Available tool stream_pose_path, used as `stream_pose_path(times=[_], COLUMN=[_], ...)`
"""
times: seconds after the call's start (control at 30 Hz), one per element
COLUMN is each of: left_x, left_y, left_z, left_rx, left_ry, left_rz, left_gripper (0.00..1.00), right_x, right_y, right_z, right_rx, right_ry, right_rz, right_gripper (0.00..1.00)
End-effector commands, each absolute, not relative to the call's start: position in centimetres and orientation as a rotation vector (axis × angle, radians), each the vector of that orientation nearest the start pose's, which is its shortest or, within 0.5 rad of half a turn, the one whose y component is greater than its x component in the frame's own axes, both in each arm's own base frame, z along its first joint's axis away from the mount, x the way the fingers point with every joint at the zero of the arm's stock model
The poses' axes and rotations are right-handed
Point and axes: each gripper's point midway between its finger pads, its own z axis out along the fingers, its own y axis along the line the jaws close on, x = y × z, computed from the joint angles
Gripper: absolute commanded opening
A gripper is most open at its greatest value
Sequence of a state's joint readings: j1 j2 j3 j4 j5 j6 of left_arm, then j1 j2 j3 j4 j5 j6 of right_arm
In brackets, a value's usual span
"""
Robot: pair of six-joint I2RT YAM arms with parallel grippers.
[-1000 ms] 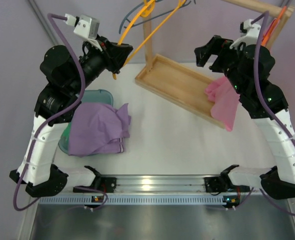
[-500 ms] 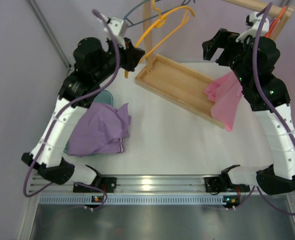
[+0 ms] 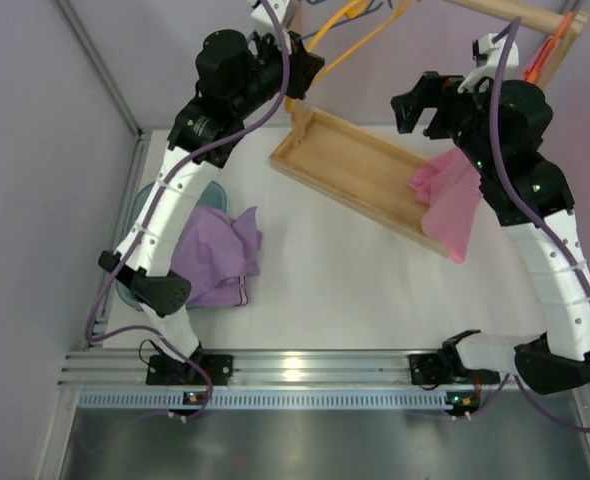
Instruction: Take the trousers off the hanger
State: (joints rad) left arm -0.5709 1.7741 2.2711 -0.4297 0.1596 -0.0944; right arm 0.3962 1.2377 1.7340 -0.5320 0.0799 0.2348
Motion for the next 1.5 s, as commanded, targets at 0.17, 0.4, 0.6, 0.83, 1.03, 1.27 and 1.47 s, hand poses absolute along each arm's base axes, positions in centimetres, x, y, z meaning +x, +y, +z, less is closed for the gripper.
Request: stream_pose_path(times=[0.17, 0.4, 0.6, 0.83, 1.03, 1.27, 1.47], left_x=[43.0, 45.6, 47.5, 47.6, 48.3, 47.1, 42.2], left_y=[-31.5, -31.9, -32.0, -33.4, -34.1, -32.4, -29.4], left_z=[55.8, 55.2, 54.2, 50.8, 48.0, 49.9, 56.5], left_rx=[0.435, 0.381, 0.360, 0.486, 0.509, 0.445, 0.399], left_ry=[1.295, 1.269, 1.268, 1.341, 1.398, 1.388, 1.270], left_rz=[-0.691, -0.699, -0.731, -0.734, -0.747, -0.718, -0.740], left_gripper=[0.00, 0.00, 0.00, 0.00, 0.00, 0.58, 0.98], right_x=[35.2, 36.0, 36.5, 37.2, 36.7, 36.4, 35.4], right_y=[14.2, 15.6, 16.8, 17.7, 17.5, 18.1, 19.8], right_z=[48.9, 47.4, 46.4, 46.3, 46.3, 46.4, 46.5], right_rx=[-0.067, -0.071, -0.087, -0.090, -0.079, -0.125, -0.228], right_ry=[1.584, 1.618, 1.642, 1.645, 1.646, 1.652, 1.620], right_rz=[0.444, 0.512, 0.563, 0.605, 0.606, 0.627, 0.715], right_gripper=[1.00, 0.99, 0.99, 0.99, 0.99, 0.99, 0.99])
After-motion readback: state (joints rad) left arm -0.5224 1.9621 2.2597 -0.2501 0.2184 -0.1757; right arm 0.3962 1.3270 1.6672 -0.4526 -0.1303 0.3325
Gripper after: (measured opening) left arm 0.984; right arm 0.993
